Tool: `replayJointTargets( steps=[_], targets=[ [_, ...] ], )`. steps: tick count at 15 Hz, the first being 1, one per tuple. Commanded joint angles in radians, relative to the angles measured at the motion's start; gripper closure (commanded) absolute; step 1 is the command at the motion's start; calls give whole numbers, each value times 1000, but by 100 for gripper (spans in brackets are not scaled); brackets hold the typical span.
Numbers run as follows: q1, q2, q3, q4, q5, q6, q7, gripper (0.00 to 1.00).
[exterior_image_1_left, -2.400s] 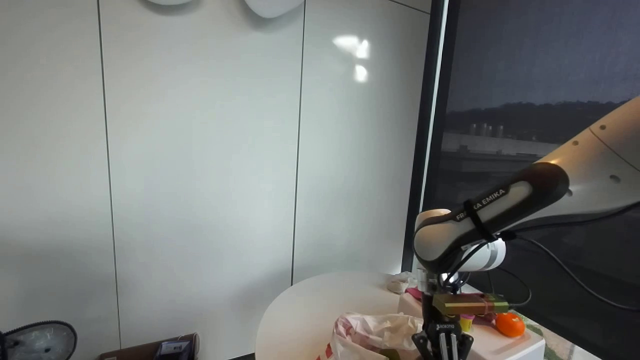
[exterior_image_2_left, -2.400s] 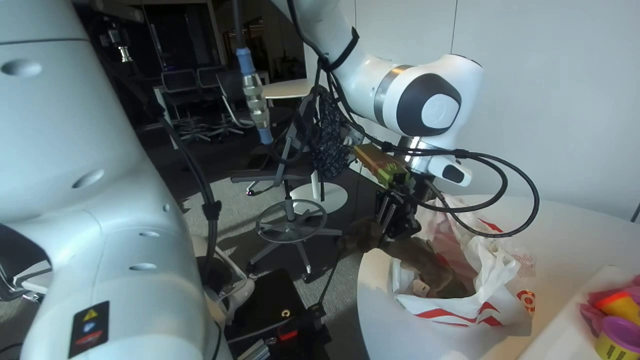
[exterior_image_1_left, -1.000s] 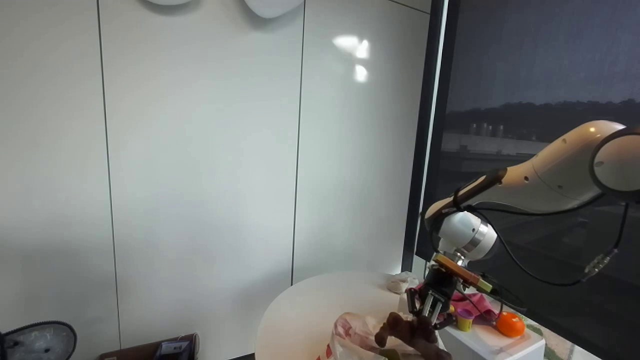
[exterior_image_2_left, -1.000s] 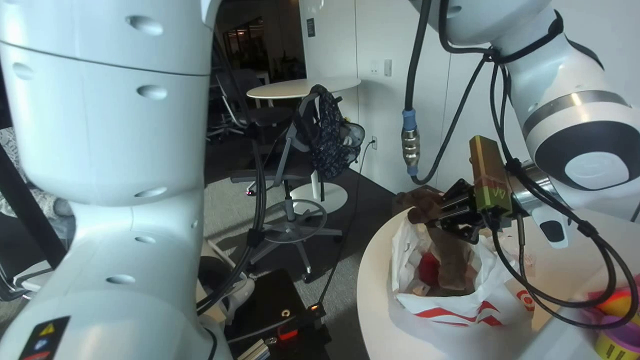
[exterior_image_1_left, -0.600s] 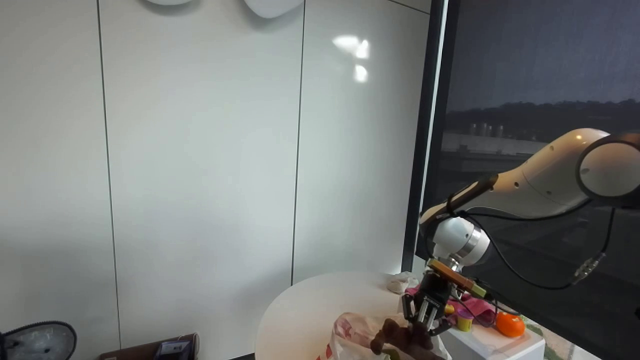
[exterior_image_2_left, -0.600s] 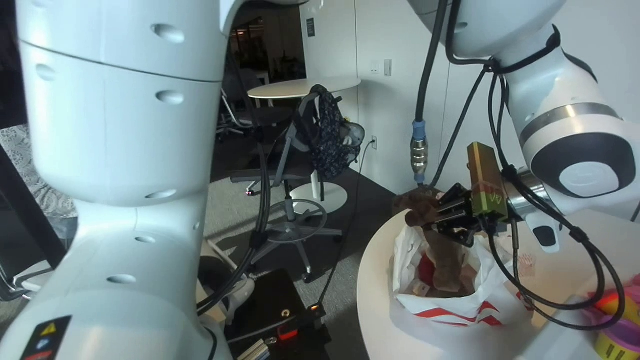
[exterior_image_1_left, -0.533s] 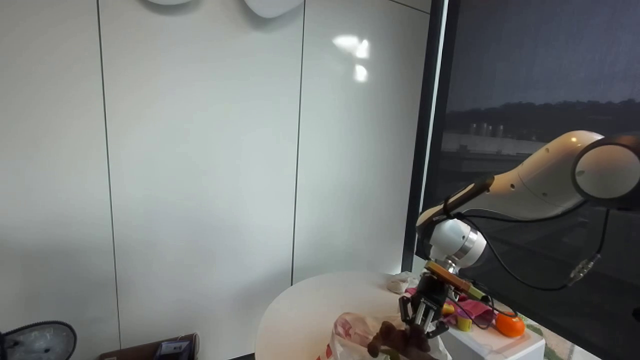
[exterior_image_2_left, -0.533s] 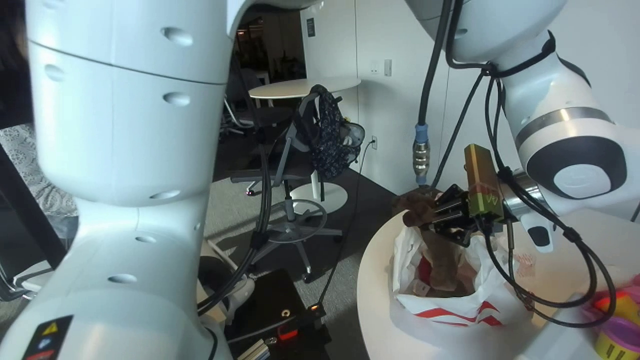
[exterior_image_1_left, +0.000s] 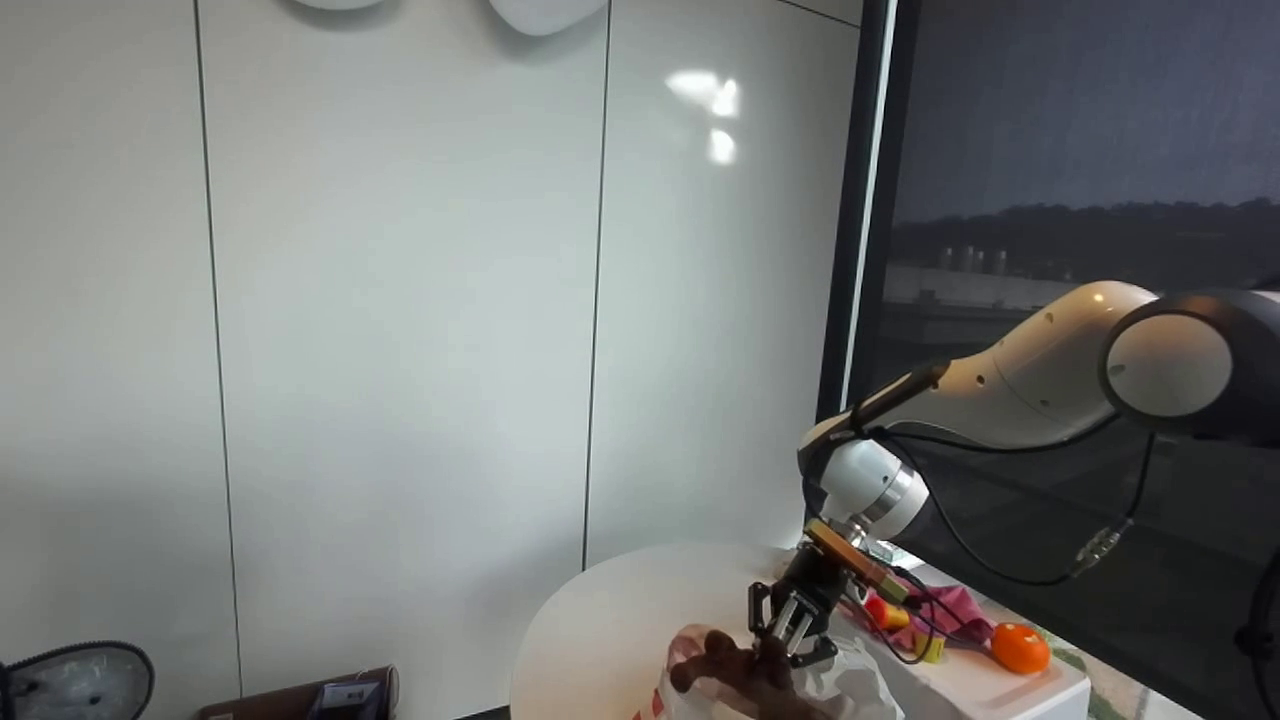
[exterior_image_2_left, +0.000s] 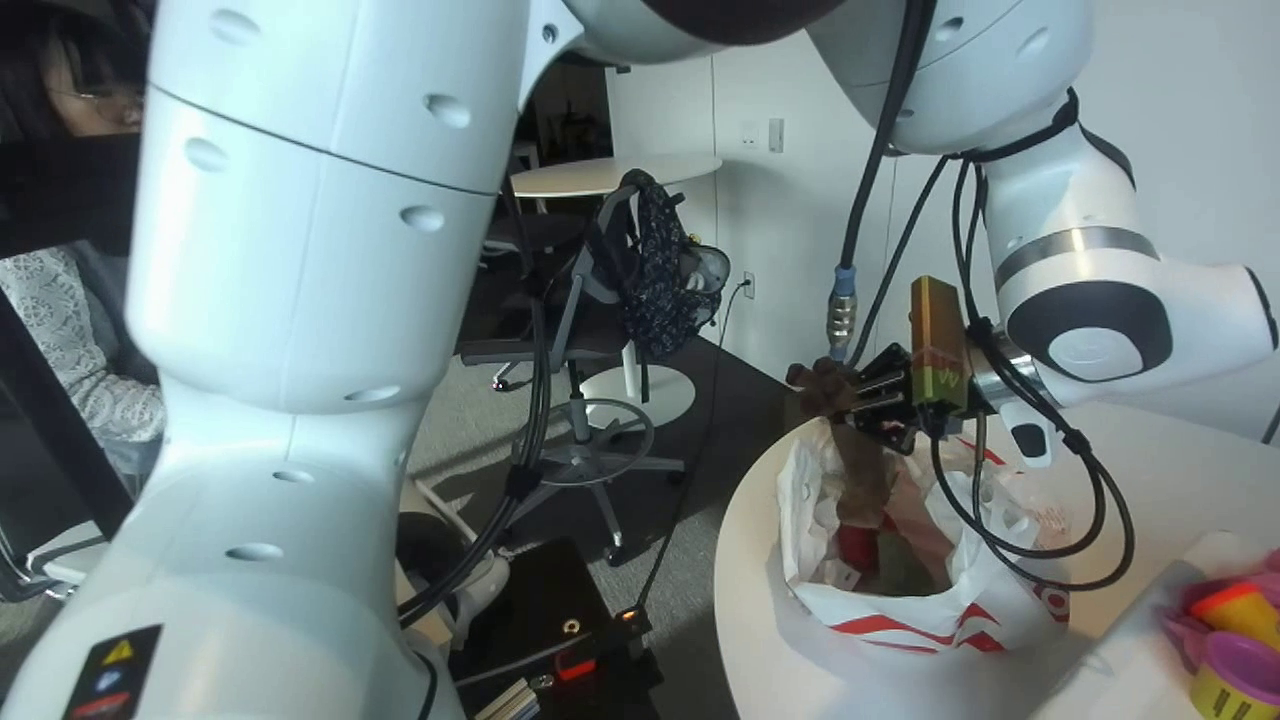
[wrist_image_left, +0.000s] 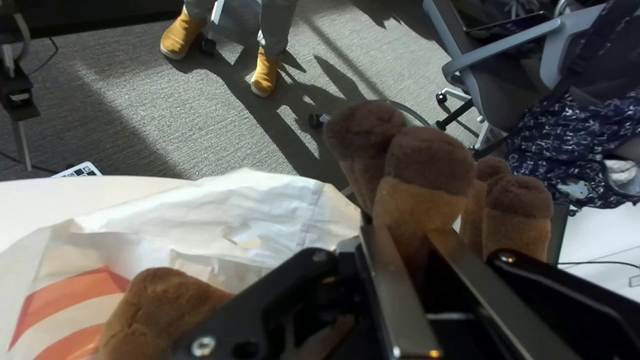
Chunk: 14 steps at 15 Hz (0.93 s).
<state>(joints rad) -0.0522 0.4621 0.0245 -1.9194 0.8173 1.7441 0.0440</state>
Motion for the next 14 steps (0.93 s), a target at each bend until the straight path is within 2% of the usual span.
replayJointTargets(
  steps=[1, 4, 7, 8, 9, 14],
  targets=[
    [16, 23, -34, 20, -15, 88, 20, 93],
    [17, 47, -50, 10, -48, 168, 37, 93],
    [4, 63, -46, 9, -42, 173, 44, 93],
    [6, 60, -44, 6, -44, 165, 44, 62],
    [1, 53, -36, 4, -34, 150, 32, 62],
    [0, -31, -15, -23, -21, 134, 2, 25]
  ],
)
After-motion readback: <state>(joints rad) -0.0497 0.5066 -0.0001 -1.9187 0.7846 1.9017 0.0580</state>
